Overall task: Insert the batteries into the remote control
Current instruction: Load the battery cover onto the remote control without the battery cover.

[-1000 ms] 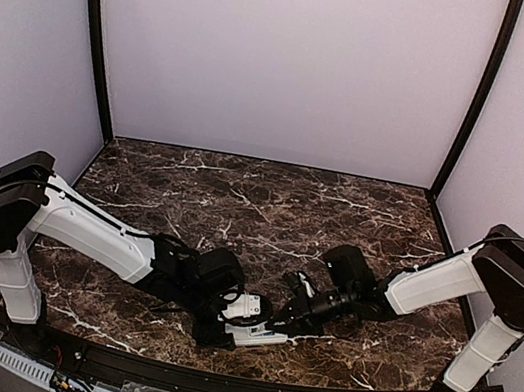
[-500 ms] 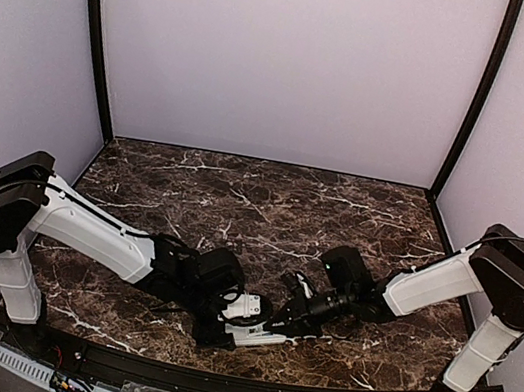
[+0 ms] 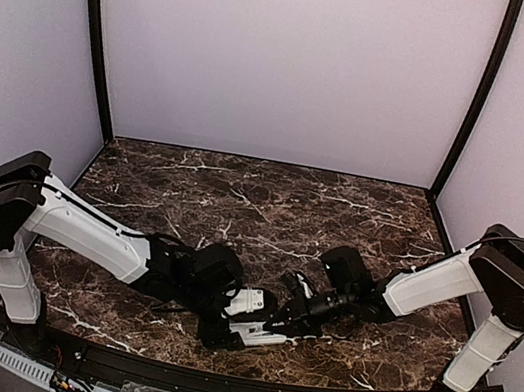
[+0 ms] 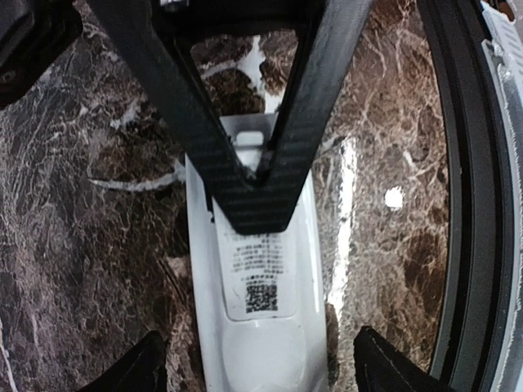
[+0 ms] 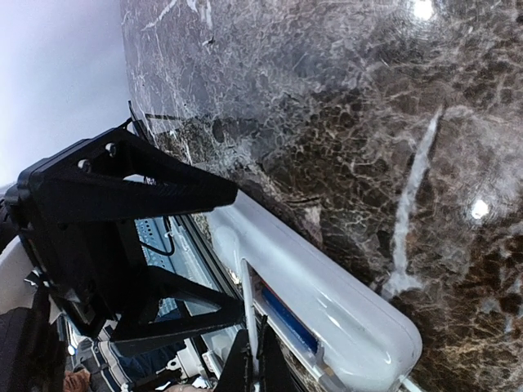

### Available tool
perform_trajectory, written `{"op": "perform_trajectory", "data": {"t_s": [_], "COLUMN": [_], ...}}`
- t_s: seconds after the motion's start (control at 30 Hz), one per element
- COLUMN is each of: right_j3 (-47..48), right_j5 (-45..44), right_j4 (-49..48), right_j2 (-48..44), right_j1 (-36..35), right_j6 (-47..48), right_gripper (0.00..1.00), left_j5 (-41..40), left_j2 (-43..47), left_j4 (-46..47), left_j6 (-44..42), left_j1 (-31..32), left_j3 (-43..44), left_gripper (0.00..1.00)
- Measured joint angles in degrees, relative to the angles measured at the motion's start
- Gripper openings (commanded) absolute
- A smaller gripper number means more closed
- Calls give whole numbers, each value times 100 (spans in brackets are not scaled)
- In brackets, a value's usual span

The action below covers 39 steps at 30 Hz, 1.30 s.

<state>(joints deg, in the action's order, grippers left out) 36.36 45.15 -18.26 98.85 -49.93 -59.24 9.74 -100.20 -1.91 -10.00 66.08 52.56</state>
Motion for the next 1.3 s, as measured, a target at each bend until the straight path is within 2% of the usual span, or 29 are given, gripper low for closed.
{"op": "perform_trajectory", "data": {"t_s": [0.17, 0.33, 0.53, 0.83, 1.3], "right_j3": [0, 0, 0, 0, -17], "right_j5": [-26, -33, -37, -39, -42], "right_j4": [-4, -4, -9, -24, -85], "right_j2": [0, 0, 0, 0, 0], "right_j1": [-7, -9, -9, -13, -17], "right_j6": [0, 0, 0, 0, -2], "right_gripper": [0, 0, 0, 0, 0], "left_j5": [337, 581, 870, 927, 914], "left_j2": [90, 42, -164, -391, -483], "left_j4": [776, 1123, 1169, 1145, 1073], "left_j6": [219, 229, 90, -7, -28], "left_j1": [-184, -299, -289, -284, -243], "left_j3": [-175, -155, -85, 125, 175], "left_gripper": [67, 63, 61, 47, 43]}}
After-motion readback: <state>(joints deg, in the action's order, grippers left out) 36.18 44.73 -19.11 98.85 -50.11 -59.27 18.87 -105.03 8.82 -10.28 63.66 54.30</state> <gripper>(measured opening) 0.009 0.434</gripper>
